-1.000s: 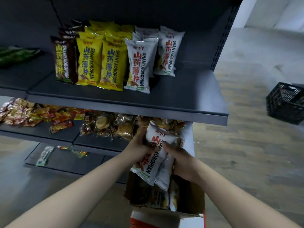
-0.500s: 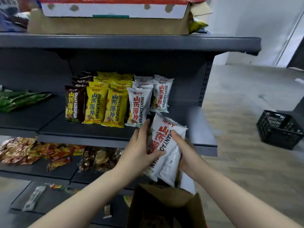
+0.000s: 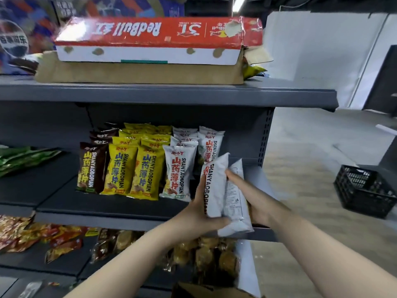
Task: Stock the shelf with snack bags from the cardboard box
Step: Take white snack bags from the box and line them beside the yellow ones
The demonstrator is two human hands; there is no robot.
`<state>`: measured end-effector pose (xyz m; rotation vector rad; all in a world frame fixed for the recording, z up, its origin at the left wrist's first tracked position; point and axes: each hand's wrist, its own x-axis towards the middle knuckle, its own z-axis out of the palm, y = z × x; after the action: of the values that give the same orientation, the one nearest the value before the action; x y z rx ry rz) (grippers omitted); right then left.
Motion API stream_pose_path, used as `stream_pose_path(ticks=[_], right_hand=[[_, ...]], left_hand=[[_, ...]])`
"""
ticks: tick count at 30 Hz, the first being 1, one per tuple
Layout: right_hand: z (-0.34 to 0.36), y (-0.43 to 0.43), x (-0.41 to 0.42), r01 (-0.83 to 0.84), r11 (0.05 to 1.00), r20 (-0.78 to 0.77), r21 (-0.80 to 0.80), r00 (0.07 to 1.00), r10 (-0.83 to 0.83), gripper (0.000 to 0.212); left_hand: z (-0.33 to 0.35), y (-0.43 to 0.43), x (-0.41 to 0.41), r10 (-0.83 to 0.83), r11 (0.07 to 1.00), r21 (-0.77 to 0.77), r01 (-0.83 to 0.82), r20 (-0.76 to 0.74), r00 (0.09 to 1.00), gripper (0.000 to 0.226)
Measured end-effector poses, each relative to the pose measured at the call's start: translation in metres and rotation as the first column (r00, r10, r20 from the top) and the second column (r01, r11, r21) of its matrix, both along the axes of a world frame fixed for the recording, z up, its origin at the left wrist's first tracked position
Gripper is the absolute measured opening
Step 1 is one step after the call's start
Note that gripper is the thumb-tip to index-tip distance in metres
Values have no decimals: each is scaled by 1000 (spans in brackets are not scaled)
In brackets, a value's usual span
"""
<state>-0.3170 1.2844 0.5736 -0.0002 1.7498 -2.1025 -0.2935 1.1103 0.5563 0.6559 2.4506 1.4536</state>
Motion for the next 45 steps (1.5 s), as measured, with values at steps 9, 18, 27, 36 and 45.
stream_pose_path(ticks=[9,18,27,36,45], right_hand=[[-10,7,-51,281,958,-82,50,958,-276,45],[-18,10,-109,644,756,-421,116,722,-550,37],[-34,-4,-149,610,769,-582,191,701,-412,45],[-41,-11,-170,569,793,-591,217,723,-357,57],[-46,-12,-169,531,824,-568,198,747,-345,66]], left_hand=[[-12,23,-48,196,976,-73,-207,-138,971,107],[-35,50,-114,499,820,-94,-564,-365,786,108],[-57,71,-172,606,757,39,-652,-412,680,102],[-73,75,-182,643,572,-209,-793,-486,592,111],[-75,74,-177,565,578,-382,-721,-450,691,102]])
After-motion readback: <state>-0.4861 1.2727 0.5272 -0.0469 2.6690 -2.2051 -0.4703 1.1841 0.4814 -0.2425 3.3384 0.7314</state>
